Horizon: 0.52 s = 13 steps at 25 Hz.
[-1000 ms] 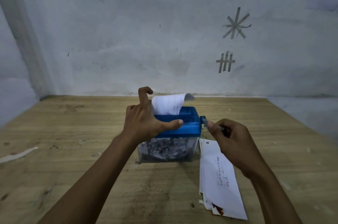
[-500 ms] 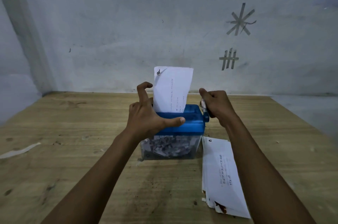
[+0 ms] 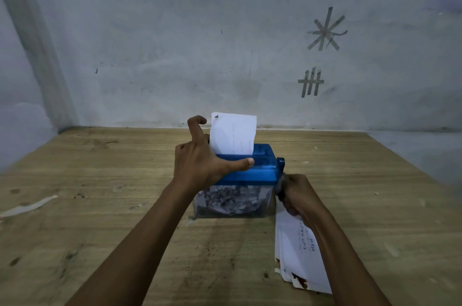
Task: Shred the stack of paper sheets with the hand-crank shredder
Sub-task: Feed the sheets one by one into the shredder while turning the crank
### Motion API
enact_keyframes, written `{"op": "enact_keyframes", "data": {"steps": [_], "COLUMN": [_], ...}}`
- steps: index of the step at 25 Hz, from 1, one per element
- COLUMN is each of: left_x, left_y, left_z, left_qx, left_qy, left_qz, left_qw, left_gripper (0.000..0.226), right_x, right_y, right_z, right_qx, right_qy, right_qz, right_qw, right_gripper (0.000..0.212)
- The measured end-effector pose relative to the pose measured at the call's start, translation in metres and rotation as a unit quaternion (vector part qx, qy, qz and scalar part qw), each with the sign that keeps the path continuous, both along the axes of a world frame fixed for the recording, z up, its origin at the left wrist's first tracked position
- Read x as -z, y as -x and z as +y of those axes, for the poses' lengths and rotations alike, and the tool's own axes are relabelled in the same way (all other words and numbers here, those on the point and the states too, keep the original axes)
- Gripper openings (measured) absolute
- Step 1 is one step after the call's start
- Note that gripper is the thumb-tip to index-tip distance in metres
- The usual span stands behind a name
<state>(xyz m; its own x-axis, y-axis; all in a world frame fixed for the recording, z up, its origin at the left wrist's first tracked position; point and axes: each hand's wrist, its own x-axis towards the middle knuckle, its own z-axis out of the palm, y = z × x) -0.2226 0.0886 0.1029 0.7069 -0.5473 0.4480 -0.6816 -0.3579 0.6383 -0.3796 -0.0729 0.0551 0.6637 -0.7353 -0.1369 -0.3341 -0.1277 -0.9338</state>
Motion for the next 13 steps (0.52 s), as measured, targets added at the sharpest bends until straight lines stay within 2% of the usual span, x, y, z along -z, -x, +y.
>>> {"op": "enact_keyframes", "data": {"steps": [2,4,8,12,13], "left_x": [-0.001,-0.002,-0.005,-0.002,-0.001], "left_y": [0.000,-0.001,-0.003,-0.007,-0.007], "left_z": [0.000,0.001,0.002,0.003,0.003], "left_qx": [-0.001,0.004,0.013,0.034,0.038], "left_qy": [-0.014,-0.033,-0.050,-0.060,-0.058], "left_qz": [-0.003,-0.011,-0.023,-0.017,-0.012], "left_qw": [1.000,0.999,0.998,0.997,0.998], "left_gripper": [0.119,0.121,0.120,0.126,0.126], "right_x": [0.001,-0.007,-0.028,-0.054,-0.063], "right_y": [0.024,0.044,0.059,0.040,0.031], "right_z": [0.017,0.028,0.039,0.023,0.017], "right_qx": [-0.009,-0.023,-0.056,-0.025,-0.032], "right_qy": [0.099,0.191,0.209,0.274,0.280], "right_qz": [-0.004,-0.021,-0.099,-0.186,-0.191], "right_qw": [0.995,0.981,0.971,0.943,0.940], "right_gripper": [0.039,0.038,0.008,0.007,0.013]}}
